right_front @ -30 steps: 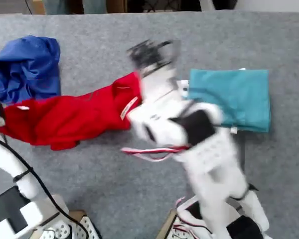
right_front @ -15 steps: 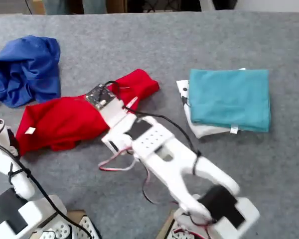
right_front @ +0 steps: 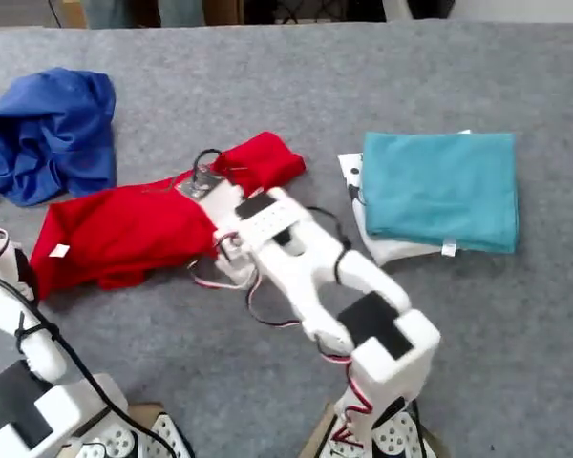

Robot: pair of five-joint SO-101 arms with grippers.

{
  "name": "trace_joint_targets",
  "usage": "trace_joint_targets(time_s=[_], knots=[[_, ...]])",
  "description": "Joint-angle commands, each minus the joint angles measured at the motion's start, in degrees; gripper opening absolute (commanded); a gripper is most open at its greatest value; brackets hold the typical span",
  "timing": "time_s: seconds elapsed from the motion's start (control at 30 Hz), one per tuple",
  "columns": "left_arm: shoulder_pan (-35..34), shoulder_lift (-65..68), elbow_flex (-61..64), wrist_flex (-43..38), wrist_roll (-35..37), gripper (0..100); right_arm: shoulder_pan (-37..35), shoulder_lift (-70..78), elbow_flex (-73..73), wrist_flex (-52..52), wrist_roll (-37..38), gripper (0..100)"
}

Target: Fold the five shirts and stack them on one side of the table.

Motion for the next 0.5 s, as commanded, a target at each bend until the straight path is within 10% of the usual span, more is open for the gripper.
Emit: trace_joint_targets(time_s=[0.0, 0.27, 0.47], knots=[[-0.04, -1.76, 0.13, 0.18, -2.46, 3, 3.87, -6.81, 0.84, 10.29, 6.86, 1.3], [3.65, -2.29, 6.2, 0.97, -6.95, 3, 2.81, -19.38, 4.62, 13.54, 10.73, 3.8], [3.74, -2.29, 9.71, 0.97, -6.86, 3, -3.43, -13.76, -6.73, 8.53, 10.64, 35.3]])
